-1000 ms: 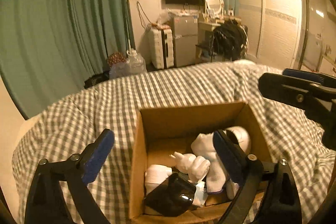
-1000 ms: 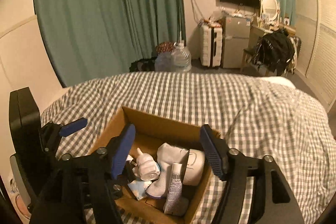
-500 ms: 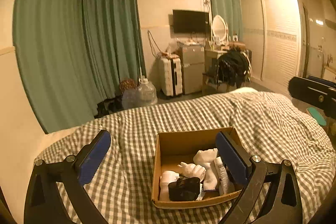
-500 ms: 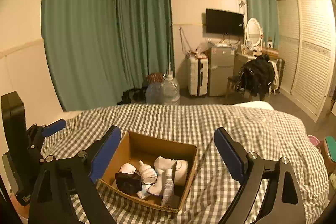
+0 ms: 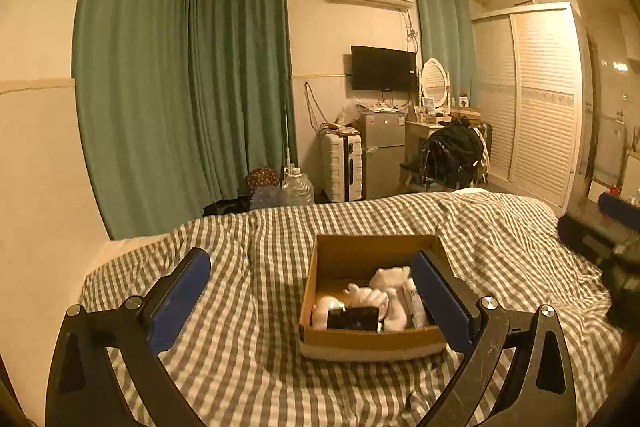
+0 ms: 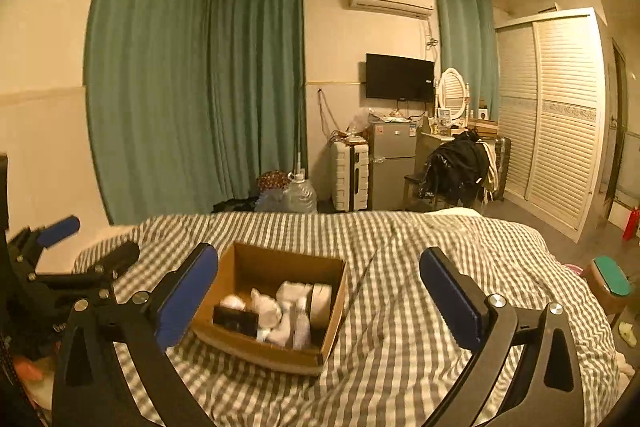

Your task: Organize objects

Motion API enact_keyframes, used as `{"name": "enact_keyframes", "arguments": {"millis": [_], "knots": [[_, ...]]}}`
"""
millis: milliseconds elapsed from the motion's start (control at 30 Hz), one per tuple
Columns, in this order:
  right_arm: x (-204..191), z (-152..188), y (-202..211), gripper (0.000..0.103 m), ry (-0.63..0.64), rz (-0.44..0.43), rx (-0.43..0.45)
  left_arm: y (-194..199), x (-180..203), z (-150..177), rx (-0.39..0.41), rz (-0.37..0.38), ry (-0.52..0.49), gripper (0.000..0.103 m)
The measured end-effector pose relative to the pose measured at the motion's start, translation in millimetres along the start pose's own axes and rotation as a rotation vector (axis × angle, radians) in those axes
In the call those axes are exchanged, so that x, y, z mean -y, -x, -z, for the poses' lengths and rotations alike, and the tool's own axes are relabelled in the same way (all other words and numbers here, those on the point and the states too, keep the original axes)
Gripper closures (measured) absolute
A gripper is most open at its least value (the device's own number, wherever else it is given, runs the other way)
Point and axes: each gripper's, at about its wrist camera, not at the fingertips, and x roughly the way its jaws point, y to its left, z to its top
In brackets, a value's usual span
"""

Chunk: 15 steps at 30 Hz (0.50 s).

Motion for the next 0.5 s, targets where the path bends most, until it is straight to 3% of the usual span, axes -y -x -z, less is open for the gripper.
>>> {"name": "enact_keyframes", "arguments": {"millis": [267, 500], "knots": [[-11.6, 60.4, -10.6, 0.002, 0.003, -0.001, -0.04, 7.9, 3.4, 43.6, -0.043, 0.0, 0.013, 0.0], [-12.2, 80.9, -15.4, 0.002, 0.013, 0.018, -0.052, 11.4, -1.1, 58.0, -0.067, -0.019, 0.026, 0.0]]}}
